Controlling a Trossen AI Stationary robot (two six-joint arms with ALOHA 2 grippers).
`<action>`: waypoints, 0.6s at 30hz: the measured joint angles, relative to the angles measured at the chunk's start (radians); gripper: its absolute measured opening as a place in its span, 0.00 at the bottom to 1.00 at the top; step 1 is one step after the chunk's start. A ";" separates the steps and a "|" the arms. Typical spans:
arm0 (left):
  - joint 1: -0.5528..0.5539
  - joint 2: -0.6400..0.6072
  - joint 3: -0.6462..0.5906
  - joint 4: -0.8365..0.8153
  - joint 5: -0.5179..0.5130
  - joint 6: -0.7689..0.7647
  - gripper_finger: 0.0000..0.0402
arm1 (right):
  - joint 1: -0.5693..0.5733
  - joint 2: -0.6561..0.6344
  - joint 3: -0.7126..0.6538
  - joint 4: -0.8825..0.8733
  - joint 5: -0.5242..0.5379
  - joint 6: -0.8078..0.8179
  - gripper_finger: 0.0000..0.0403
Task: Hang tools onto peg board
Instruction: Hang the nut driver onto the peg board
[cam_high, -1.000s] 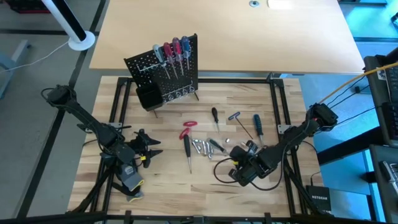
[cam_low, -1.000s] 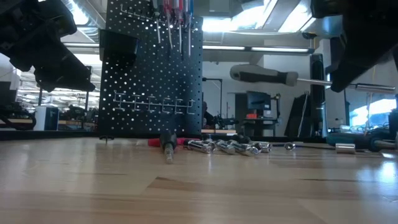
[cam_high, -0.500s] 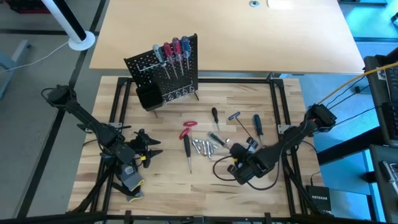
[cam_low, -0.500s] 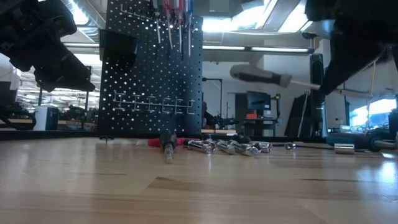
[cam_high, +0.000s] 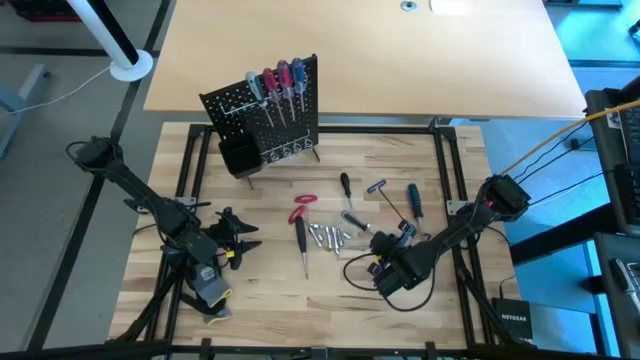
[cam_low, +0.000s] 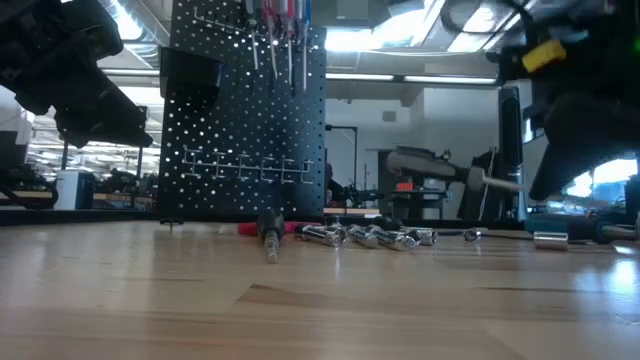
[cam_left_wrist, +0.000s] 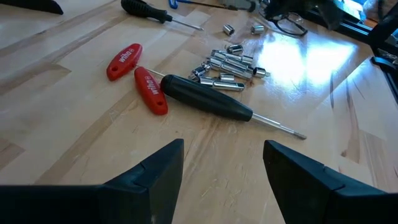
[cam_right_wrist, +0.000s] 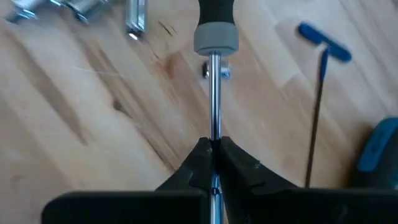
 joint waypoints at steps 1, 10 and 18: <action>0.000 0.000 0.000 0.000 0.000 0.000 0.52 | 0.000 0.000 -0.019 0.022 -0.002 0.014 0.05; 0.000 0.000 0.000 0.000 0.000 0.000 0.52 | -0.001 0.000 -0.120 0.279 0.015 0.001 0.05; 0.000 0.000 0.000 0.000 0.000 0.000 0.52 | -0.063 0.000 -0.120 0.427 0.102 -0.166 0.05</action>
